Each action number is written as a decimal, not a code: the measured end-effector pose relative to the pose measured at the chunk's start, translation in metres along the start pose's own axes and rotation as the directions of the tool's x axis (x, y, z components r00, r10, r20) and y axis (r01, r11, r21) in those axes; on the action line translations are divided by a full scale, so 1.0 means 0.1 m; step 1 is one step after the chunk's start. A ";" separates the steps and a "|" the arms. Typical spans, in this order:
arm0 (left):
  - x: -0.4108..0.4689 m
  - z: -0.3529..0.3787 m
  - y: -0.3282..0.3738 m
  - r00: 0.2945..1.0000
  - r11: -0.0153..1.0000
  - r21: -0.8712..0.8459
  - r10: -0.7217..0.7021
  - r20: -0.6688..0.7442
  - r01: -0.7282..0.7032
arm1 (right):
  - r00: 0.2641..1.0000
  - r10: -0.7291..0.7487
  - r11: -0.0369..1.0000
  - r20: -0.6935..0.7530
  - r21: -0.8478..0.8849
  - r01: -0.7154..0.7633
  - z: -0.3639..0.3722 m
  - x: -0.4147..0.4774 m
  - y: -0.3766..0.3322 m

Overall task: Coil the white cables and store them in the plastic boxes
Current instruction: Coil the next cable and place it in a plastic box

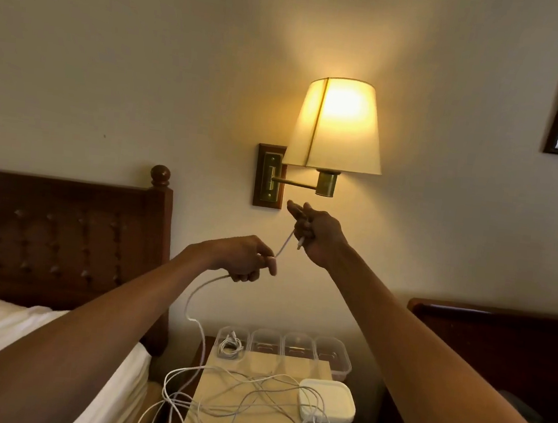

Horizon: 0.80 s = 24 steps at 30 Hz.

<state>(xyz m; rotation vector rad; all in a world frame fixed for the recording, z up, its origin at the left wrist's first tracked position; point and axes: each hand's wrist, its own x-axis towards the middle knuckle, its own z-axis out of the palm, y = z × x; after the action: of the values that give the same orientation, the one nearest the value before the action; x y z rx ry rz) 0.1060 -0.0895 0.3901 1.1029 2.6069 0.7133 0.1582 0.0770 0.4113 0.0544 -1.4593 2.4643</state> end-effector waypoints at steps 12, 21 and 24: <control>-0.33 -0.50 0.58 0.943 0.937 0.181 0.319 -0.098 -0.299 | 0.971 -0.066 0.808 0.230 -0.559 0.187 -0.14 0.06 0.18; -0.19 -0.74 0.36 0.816 0.938 0.126 0.344 -0.464 -0.324 | 0.940 0.205 0.894 0.272 -0.442 -0.067 -0.02 -0.17 0.20; -0.13 -0.70 0.27 0.783 0.937 0.110 0.338 -0.522 -0.332 | 0.903 0.267 0.943 0.335 -0.282 -0.174 0.02 -0.18 0.16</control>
<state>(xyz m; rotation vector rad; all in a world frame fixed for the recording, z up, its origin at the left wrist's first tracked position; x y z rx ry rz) 0.1050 -0.1068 0.4638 1.5944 2.8773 1.2467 0.1710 0.0640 0.3953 0.3382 -2.0261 2.5228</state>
